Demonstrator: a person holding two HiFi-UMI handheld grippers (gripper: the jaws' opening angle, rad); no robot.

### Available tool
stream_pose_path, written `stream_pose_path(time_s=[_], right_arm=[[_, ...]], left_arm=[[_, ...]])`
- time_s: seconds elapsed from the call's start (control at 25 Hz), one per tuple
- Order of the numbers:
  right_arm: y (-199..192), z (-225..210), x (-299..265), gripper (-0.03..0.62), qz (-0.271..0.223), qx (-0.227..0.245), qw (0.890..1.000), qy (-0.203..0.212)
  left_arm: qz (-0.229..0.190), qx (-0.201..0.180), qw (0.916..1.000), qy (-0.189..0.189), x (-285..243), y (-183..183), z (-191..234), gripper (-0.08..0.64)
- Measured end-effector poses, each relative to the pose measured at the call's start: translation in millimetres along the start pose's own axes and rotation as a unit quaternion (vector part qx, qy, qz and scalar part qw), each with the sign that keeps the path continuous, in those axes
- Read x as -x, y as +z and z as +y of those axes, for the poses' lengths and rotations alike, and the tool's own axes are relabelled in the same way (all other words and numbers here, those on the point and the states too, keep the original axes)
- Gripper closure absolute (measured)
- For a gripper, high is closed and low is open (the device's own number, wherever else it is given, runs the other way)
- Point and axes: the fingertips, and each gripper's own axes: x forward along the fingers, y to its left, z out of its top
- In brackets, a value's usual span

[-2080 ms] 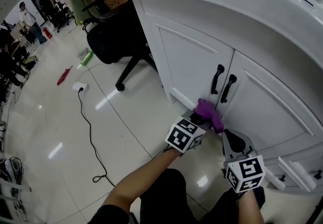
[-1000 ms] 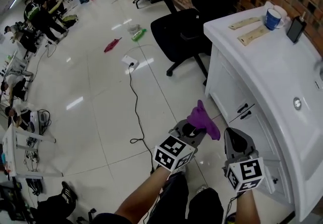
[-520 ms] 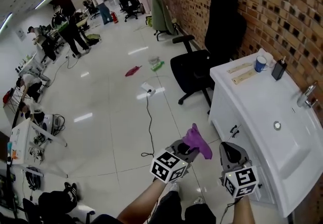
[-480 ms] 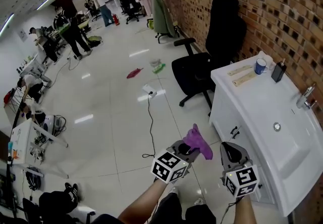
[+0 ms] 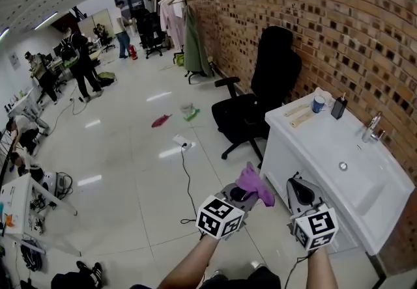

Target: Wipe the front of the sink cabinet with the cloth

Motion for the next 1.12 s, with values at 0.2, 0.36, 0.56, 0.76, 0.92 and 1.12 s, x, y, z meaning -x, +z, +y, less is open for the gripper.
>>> stream_pose_path(time_s=[0.2, 0.36, 0.56, 0.76, 0.92, 1.12], right_arm=[[26, 44, 7, 0.592, -0.020, 0.012, 1.000, -0.014], [40, 63, 21, 0.592, -0.028, 0.013, 0.999, -0.024], [50, 74, 40, 0.592, -0.036, 0.007, 0.998, -0.042], [63, 90, 49, 0.592, -0.056, 0.009, 0.998, -0.033], [63, 94, 56, 0.592, -0.050, 0.013, 0.998, -0.035], [66, 92, 65, 0.592, -0.050, 0.014, 0.998, -0.040]], left_arm=[[-0.021, -0.010, 0.9994, -0.027, 42, 13, -5, 0.500], [-0.030, -0.005, 0.9987, -0.040, 66, 18, -14, 0.500], [-0.034, -0.015, 0.9976, -0.059, 85, 28, -28, 0.500], [-0.032, -0.031, 0.9965, -0.071, 97, 36, -36, 0.500], [-0.031, -0.033, 0.9965, -0.070, 100, 37, -42, 0.500], [-0.031, -0.031, 0.9963, -0.074, 102, 38, -52, 0.500]])
